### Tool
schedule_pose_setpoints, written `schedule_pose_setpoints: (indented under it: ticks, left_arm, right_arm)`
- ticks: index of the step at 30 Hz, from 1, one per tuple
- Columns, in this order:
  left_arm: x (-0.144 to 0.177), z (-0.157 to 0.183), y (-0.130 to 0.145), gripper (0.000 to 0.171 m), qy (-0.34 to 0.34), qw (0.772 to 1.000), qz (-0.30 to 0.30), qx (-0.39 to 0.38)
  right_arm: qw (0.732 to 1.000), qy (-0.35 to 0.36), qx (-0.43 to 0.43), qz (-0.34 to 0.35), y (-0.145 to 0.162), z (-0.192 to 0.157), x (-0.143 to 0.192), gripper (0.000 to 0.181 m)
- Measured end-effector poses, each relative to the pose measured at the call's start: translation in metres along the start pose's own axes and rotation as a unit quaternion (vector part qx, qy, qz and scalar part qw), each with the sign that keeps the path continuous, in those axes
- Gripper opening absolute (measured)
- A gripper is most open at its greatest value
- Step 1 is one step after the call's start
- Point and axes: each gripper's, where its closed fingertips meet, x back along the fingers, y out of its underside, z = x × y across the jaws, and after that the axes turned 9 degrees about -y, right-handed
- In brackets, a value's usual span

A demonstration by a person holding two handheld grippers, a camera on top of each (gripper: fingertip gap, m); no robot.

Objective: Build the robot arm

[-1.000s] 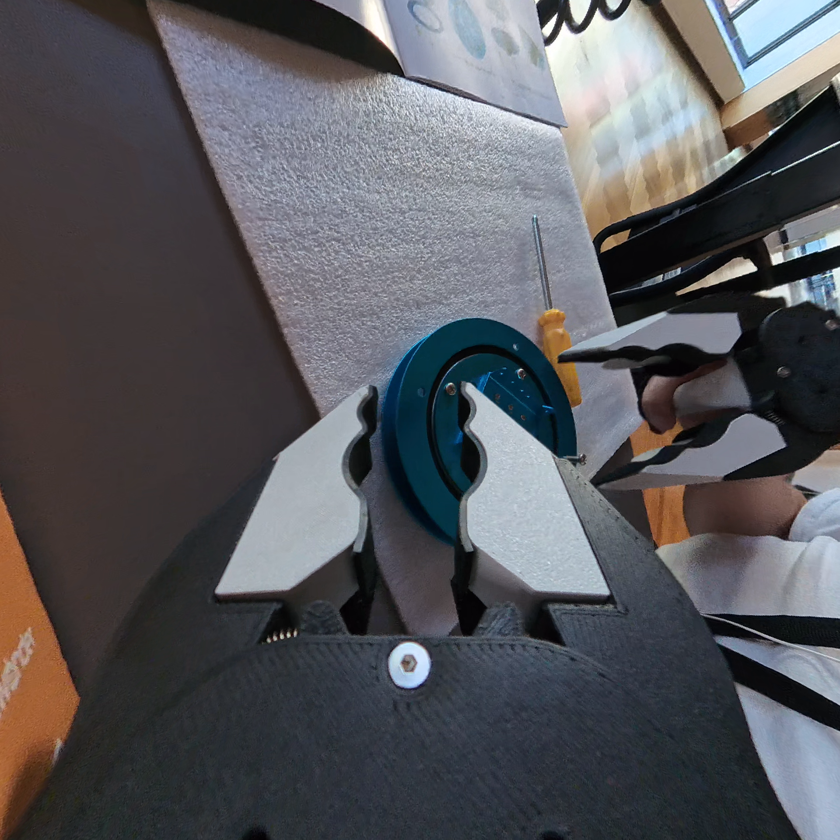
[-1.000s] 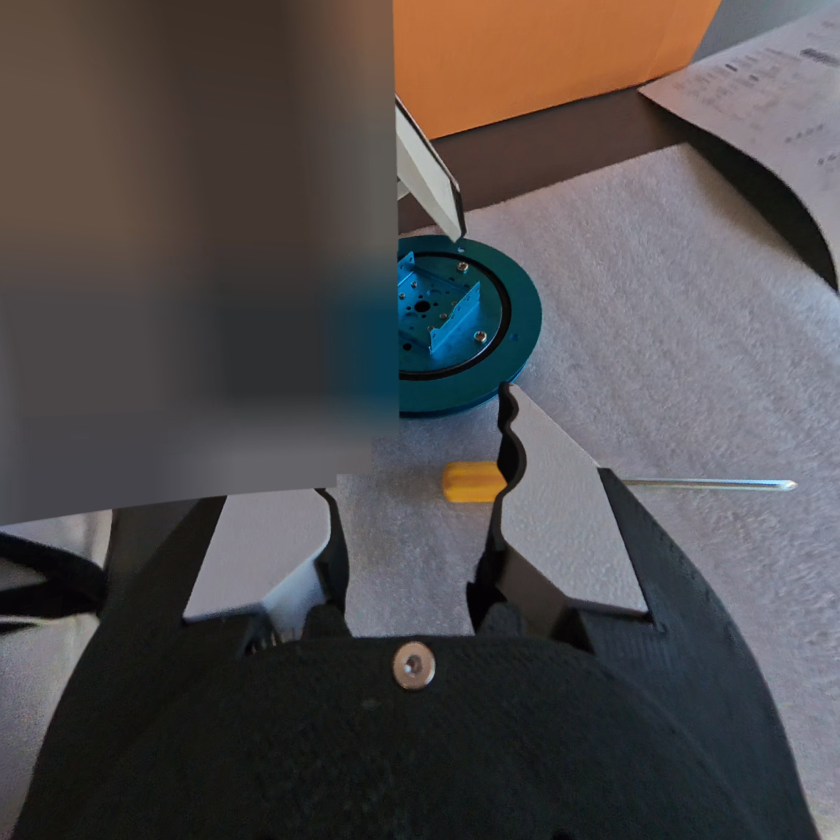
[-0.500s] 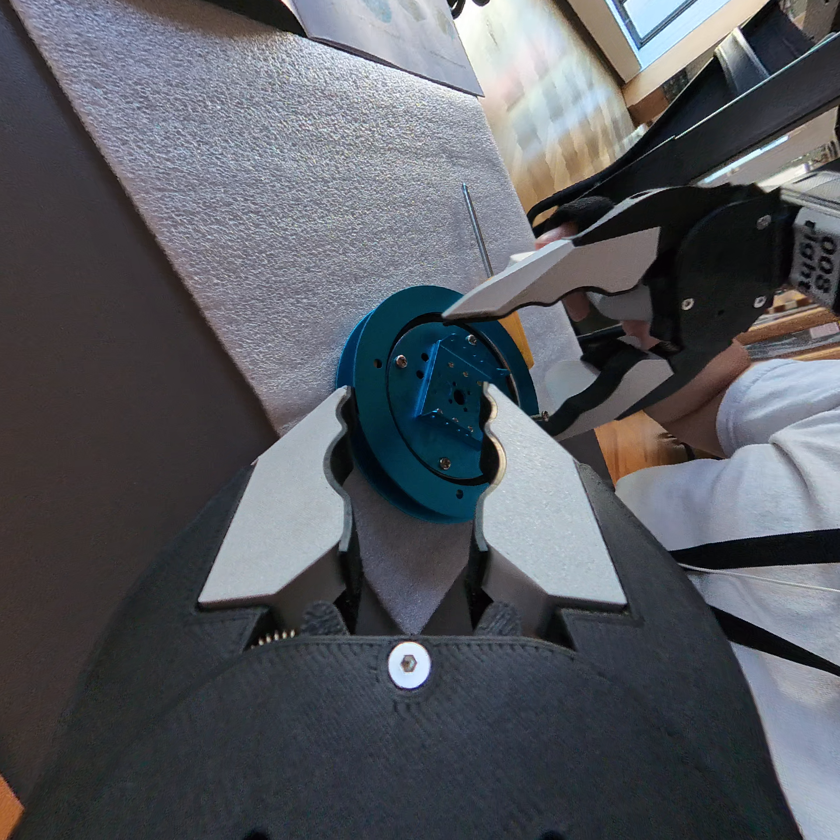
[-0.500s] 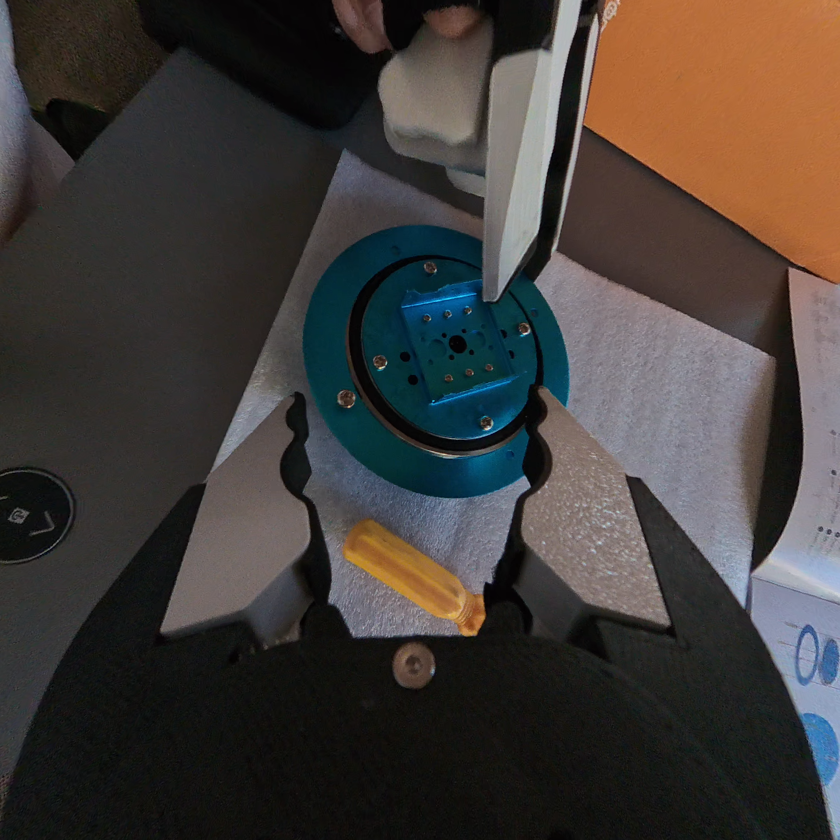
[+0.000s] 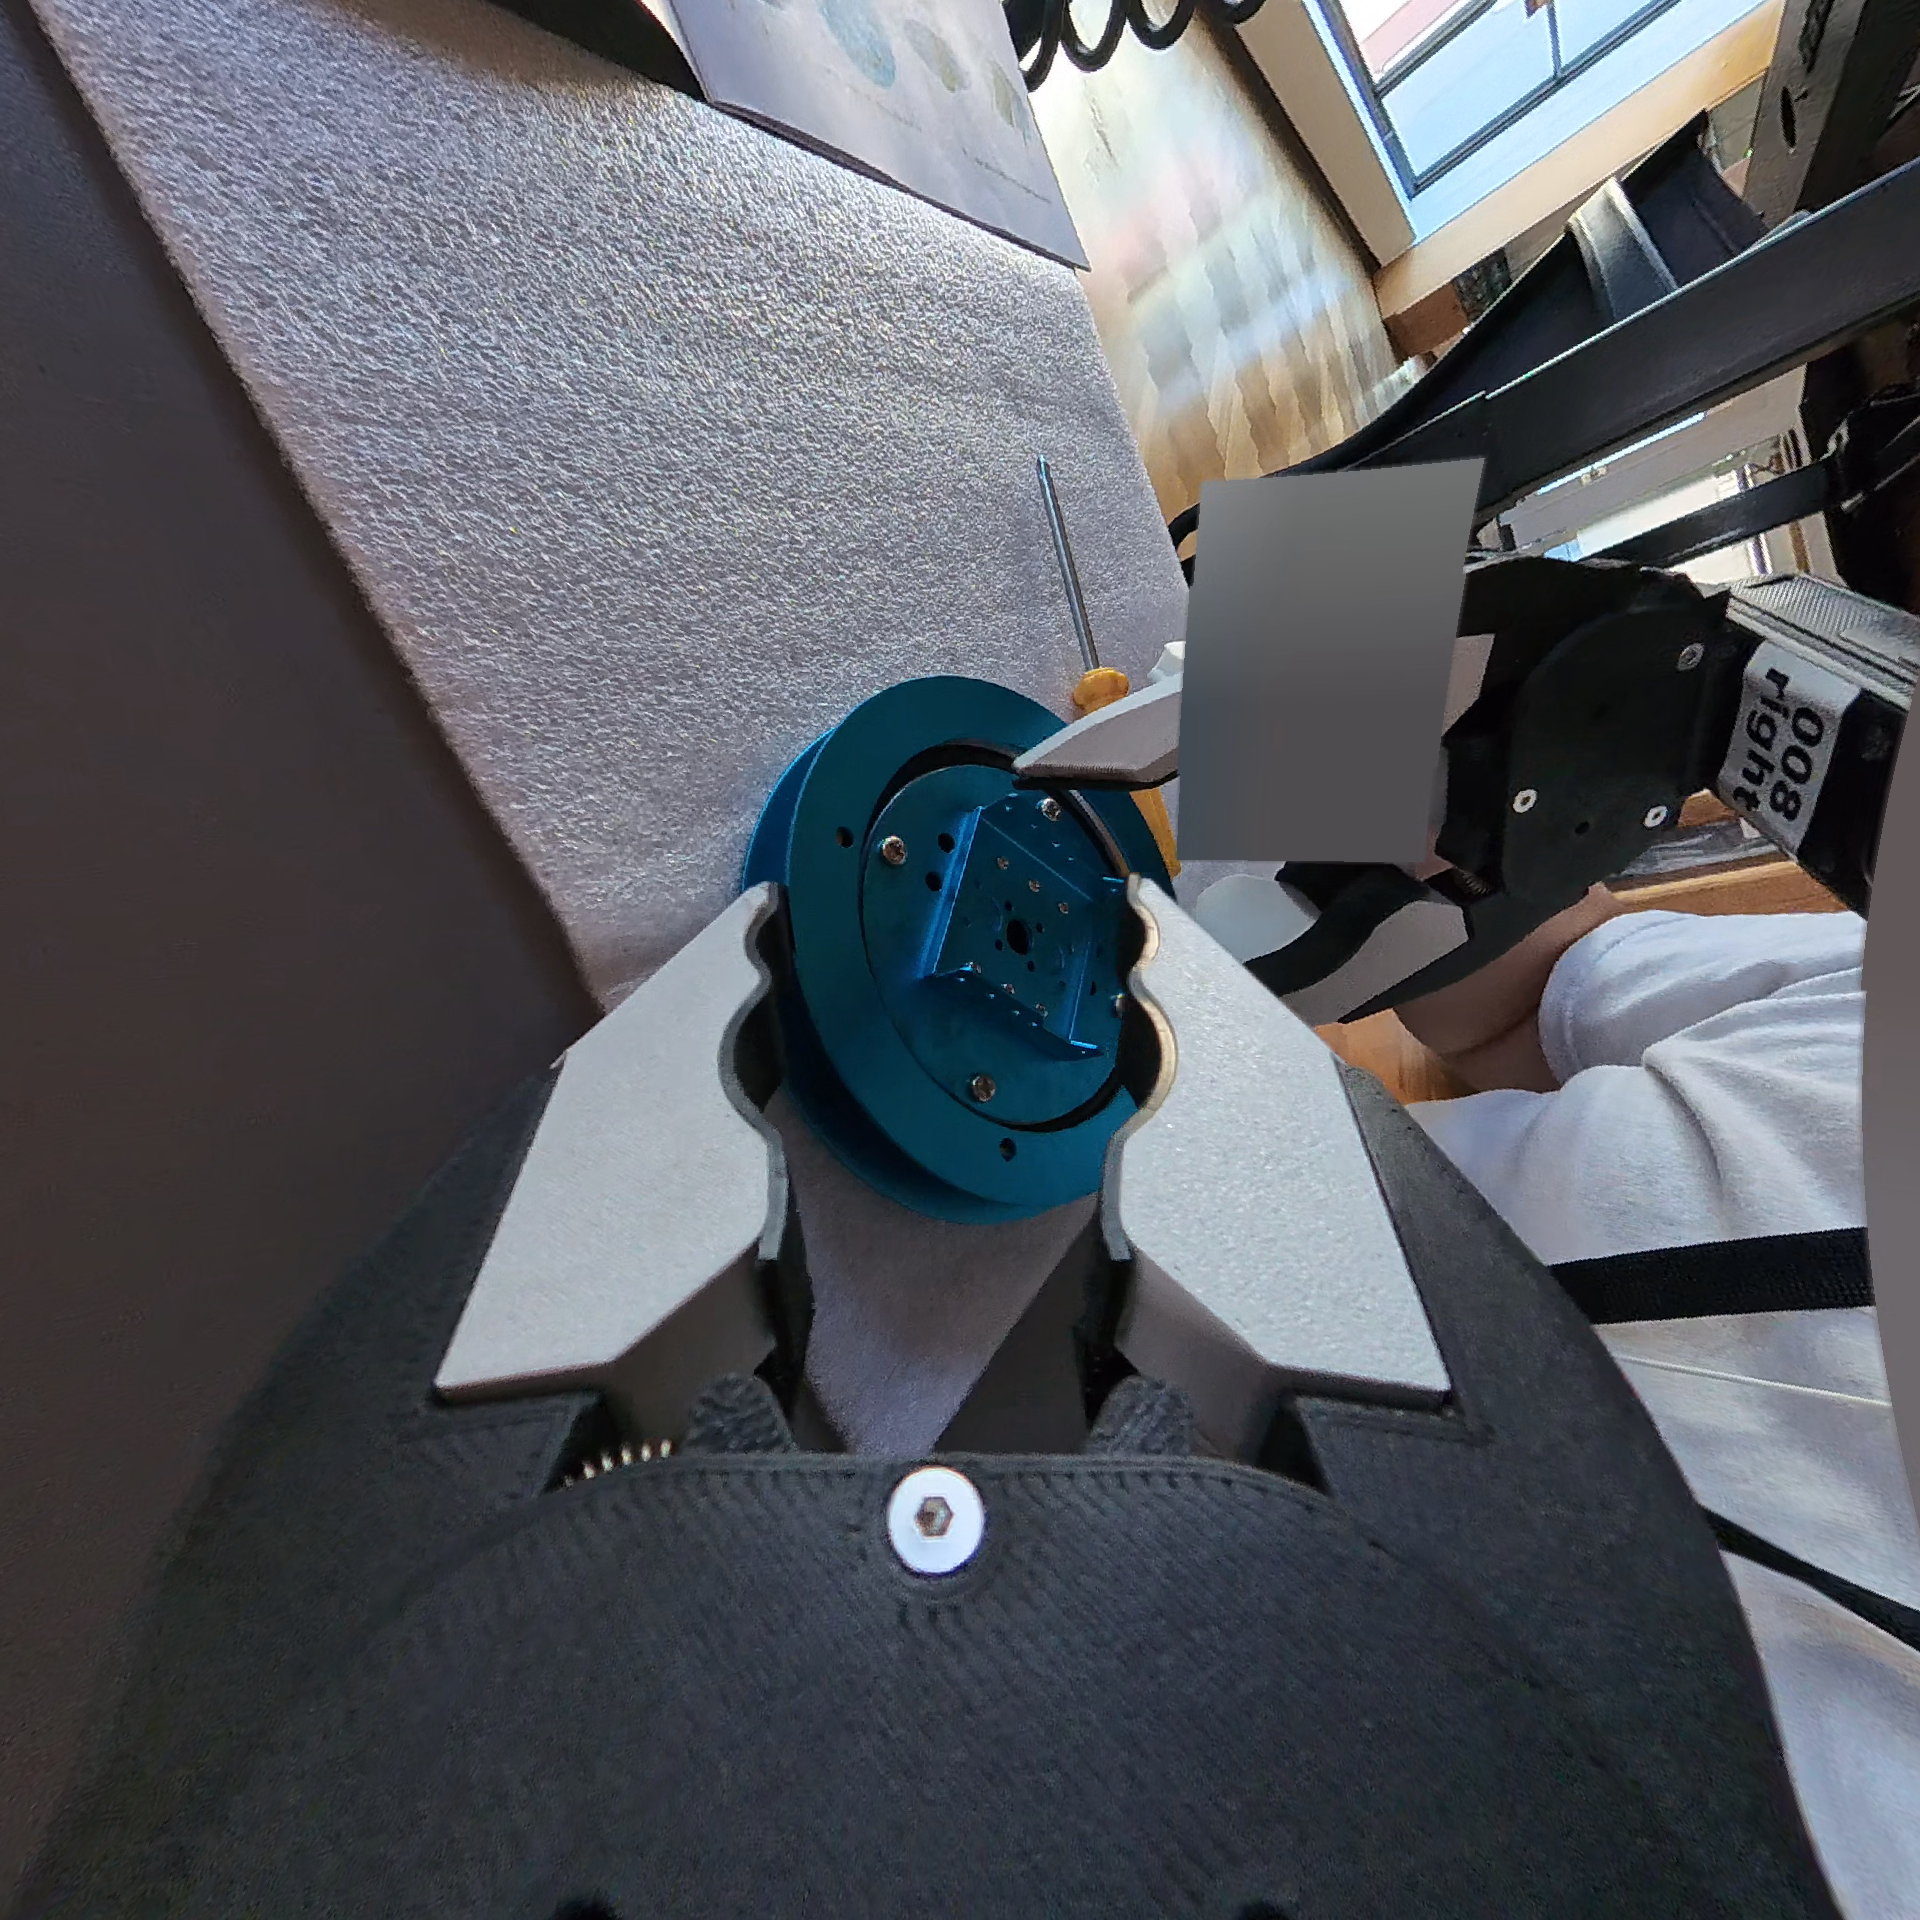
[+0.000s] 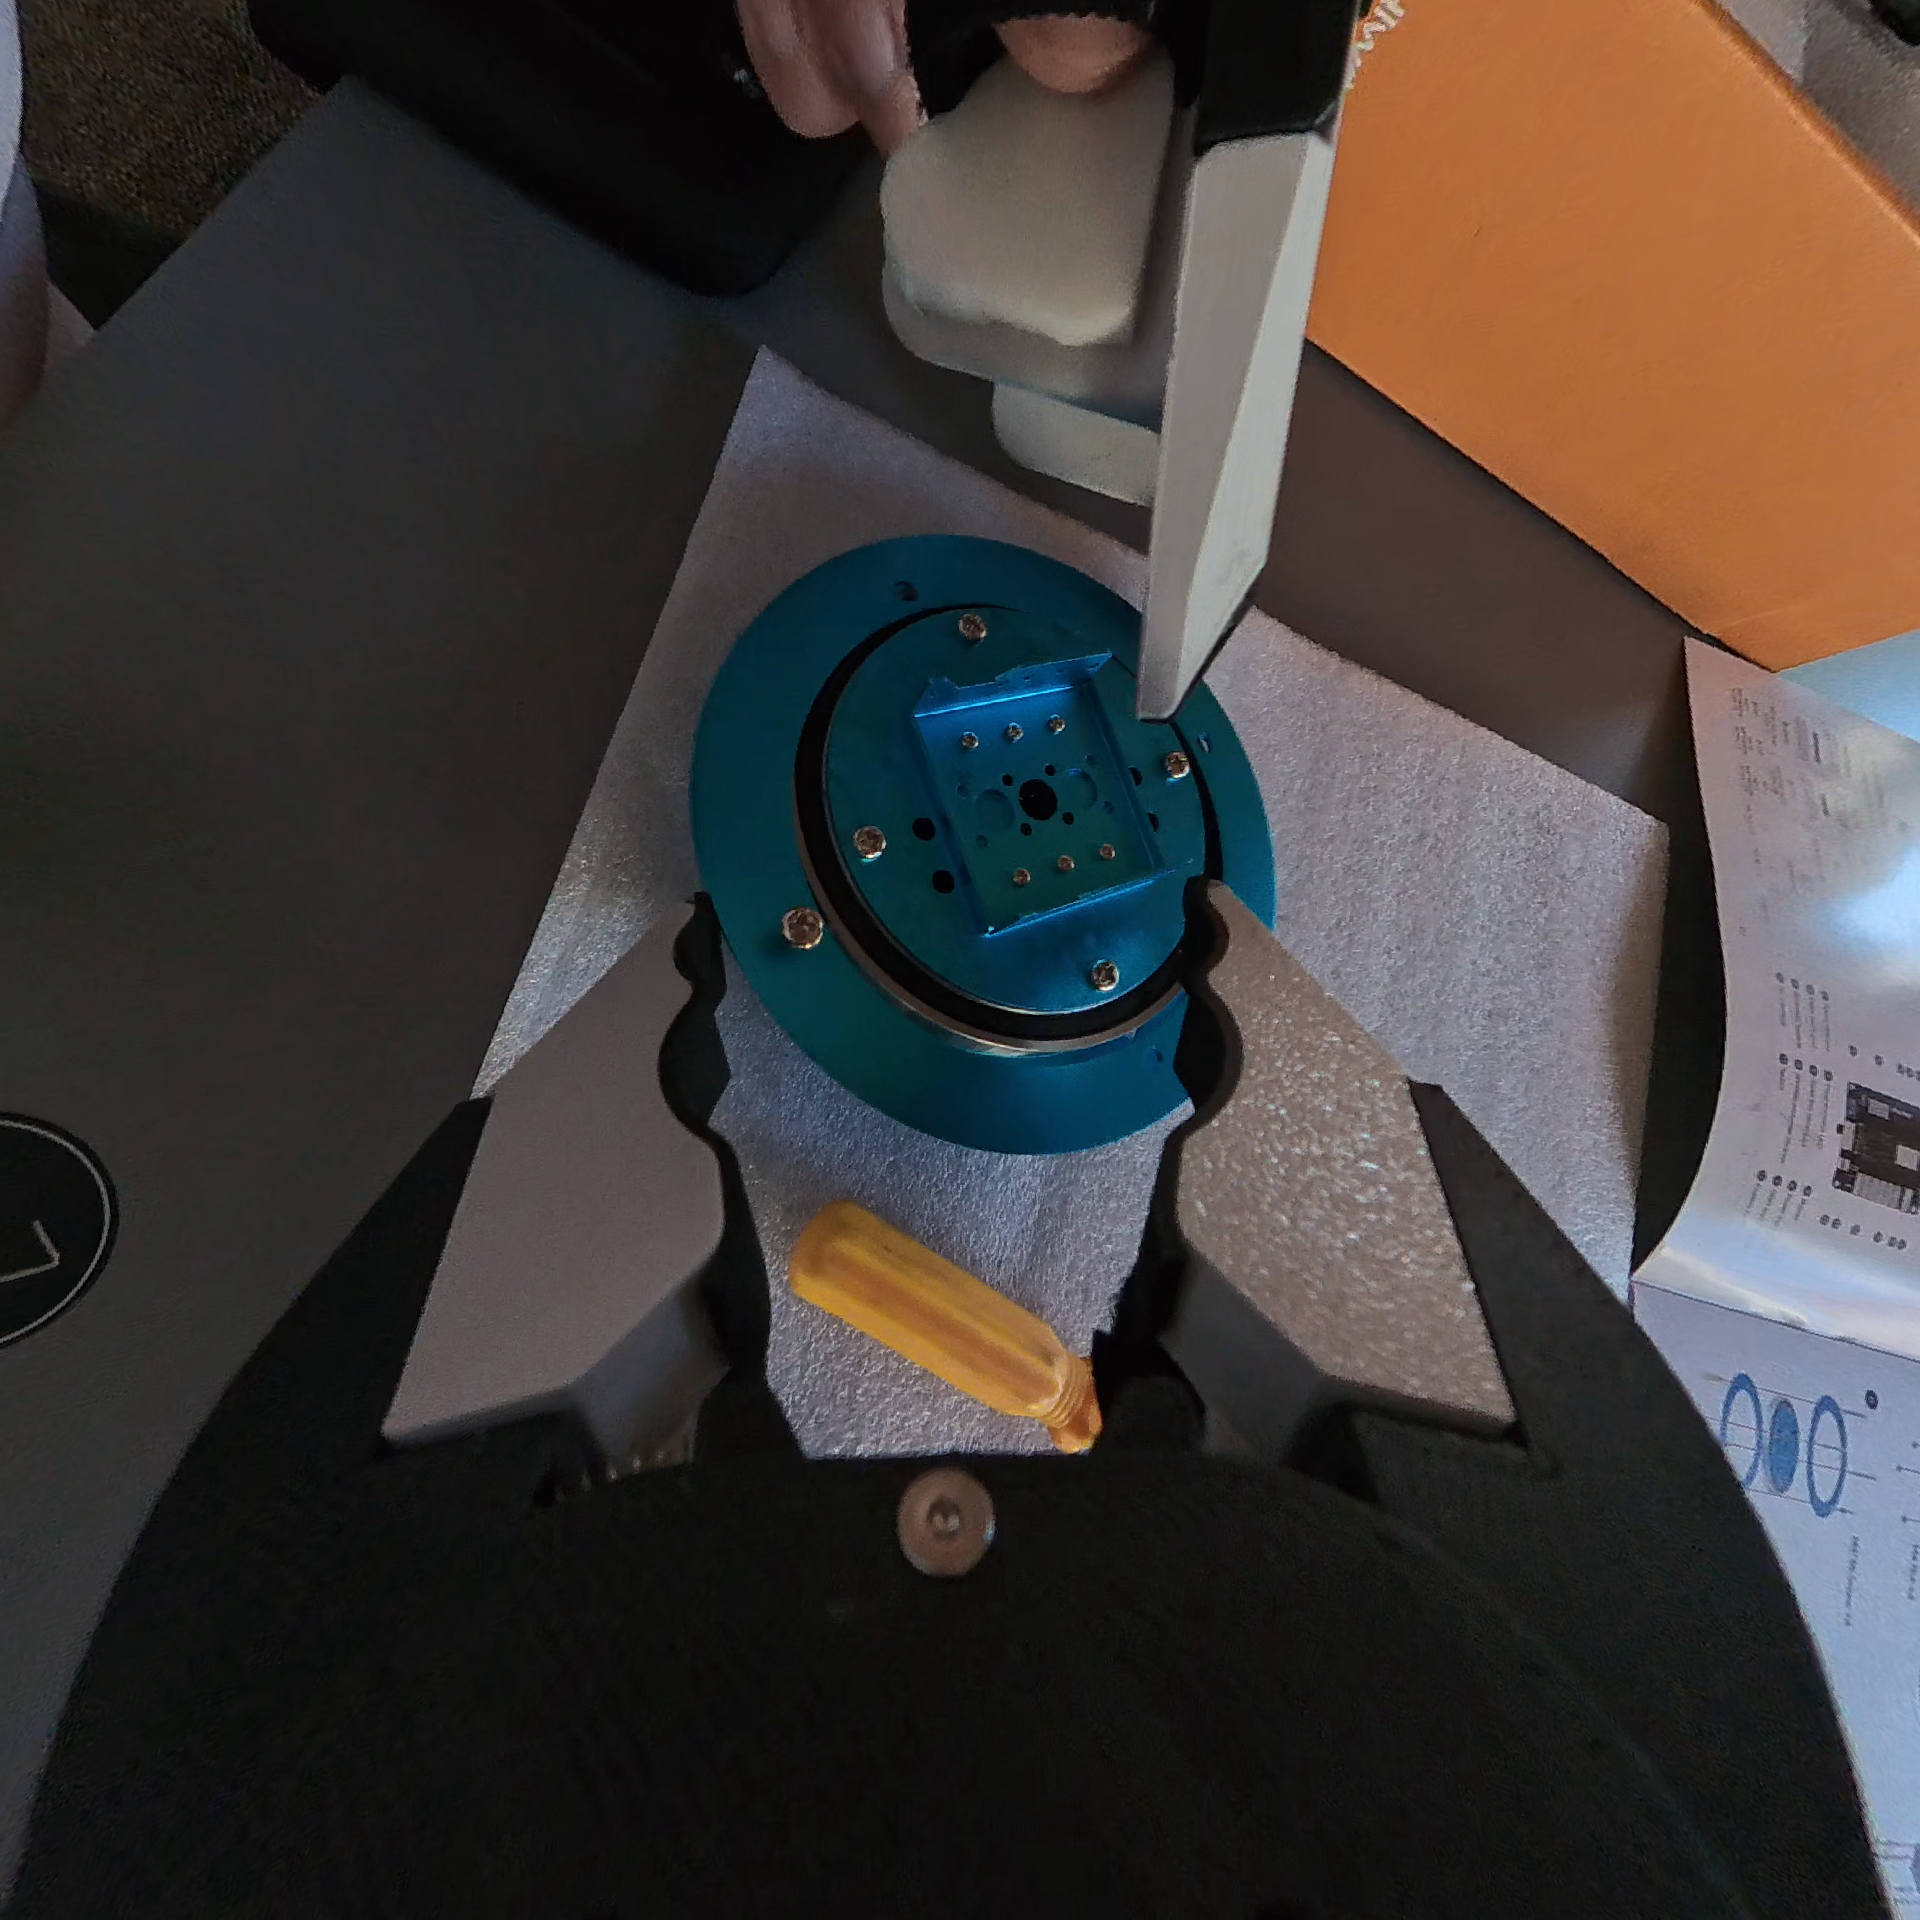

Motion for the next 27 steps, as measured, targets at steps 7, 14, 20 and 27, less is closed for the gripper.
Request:
schedule_pose_setpoints:
  ticks: [7,14,20,27]
  left_arm:
    - [-0.001,-0.003,0.000,0.055,-0.009,1.000,-0.001,0.014]
    - [0.005,0.004,-0.014,0.044,0.014,0.998,0.039,0.040]
    - [0.010,0.015,-0.016,0.040,0.047,0.996,0.047,0.051]
    - [0.012,0.026,-0.004,0.007,0.078,0.994,0.049,0.053]
  right_arm:
    - [1.000,0.007,0.007,0.005,0.000,0.000,0.000,0.088]
    - [1.000,0.016,-0.006,0.015,0.002,0.001,0.001,0.087]
    - [0.999,0.022,-0.016,0.026,0.003,0.002,0.001,0.087]
    - [0.999,0.003,-0.016,0.037,0.000,-0.004,0.002,0.086]
